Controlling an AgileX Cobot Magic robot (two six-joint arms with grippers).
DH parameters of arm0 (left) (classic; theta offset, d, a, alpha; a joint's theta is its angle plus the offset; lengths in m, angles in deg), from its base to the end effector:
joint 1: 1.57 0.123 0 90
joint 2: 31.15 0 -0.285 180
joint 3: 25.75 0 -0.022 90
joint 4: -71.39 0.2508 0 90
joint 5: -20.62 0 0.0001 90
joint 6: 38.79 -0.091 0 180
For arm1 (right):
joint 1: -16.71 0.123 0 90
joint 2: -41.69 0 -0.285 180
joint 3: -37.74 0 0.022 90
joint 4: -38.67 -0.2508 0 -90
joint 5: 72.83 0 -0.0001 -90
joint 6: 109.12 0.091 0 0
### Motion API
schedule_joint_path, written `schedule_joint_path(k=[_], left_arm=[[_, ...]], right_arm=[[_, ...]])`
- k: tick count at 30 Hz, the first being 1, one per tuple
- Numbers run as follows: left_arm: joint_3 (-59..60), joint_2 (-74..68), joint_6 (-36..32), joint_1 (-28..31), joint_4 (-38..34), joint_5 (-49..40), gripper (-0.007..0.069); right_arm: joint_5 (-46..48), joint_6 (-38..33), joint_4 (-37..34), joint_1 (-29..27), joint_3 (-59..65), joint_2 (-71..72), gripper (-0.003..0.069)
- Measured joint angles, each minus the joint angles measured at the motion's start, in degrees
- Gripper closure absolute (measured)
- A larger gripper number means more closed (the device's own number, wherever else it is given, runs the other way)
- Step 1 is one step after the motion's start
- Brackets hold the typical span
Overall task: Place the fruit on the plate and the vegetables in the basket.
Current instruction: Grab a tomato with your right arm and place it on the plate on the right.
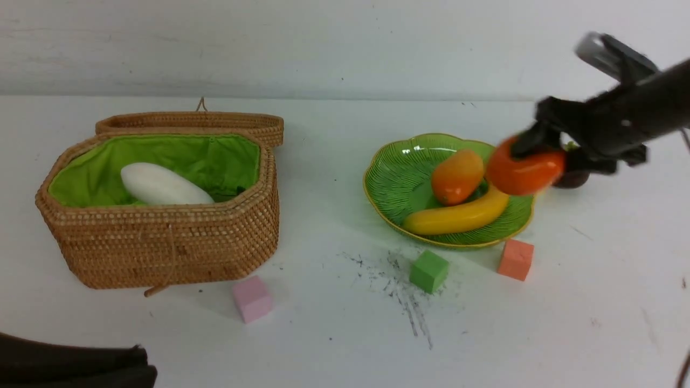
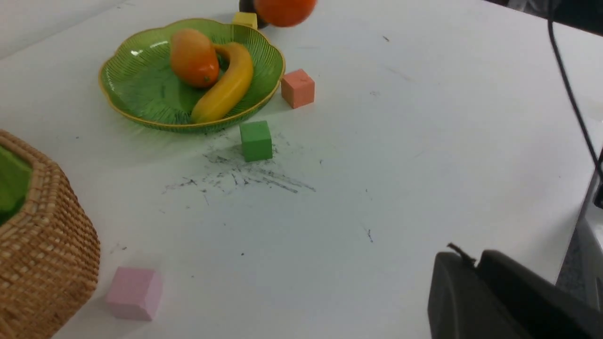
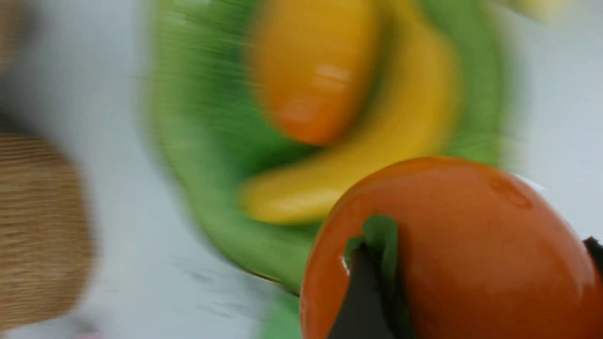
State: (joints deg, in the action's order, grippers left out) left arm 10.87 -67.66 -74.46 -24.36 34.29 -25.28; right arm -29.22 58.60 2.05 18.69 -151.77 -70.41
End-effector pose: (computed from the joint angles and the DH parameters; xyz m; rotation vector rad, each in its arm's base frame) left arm 0.0587 -0.0675 0.3548 0.8024 1.8028 -0.6092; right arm 0.4085 0.0516 0.2903 0.1081 2.4443 0.6574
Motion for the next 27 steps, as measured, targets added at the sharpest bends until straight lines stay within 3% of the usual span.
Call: schedule_joint_path(k=[1,4,8,14,16,20,24,27], left_arm=[[0.0,0.0,0.0,0.0,-0.4,1.0,0.0575],[0.0,0.0,0.0,0.0,-0.8,2.0,0.0575],[0.0,0.0,0.0,0.0,-1.2,2.1,0.0575],[0.0,0.0,-0.1,0.0,-2.3,1.9,0.0575],[0.0,0.0,-0.1,0.0,-2.3,1.9,0.0575],[0.0,0.0,-0.1,0.0,-2.3,1.9,0.0573],[0.0,0.0,-0.1,0.0,-2.3,1.9,0.0569],[0.0,0.0,-0.1,0.0,-2.3,2.0,0.0568]], right_arm=[[-5.4,-2.9,-2.2,4.7,-2.7,-2.5,0.0137],[-12.6,-6.2,-3.1,9.4,-6.2,-7.6,0.0137],[-17.4,-10.6,-2.8,12.3,-9.9,-14.5,0.0137],[-18.7,-15.0,-2.3,12.7,-11.6,-17.1,0.0116],[-18.9,-15.5,-1.5,12.6,-11.7,-17.1,0.0052],[-18.5,-15.7,0.2,12.6,-11.7,-16.5,-0.0010],[-16.5,-15.7,2.3,12.2,-11.7,-13.9,0.0002],[-13.1,-15.7,4.7,10.7,-11.7,-9.6,0.0065]])
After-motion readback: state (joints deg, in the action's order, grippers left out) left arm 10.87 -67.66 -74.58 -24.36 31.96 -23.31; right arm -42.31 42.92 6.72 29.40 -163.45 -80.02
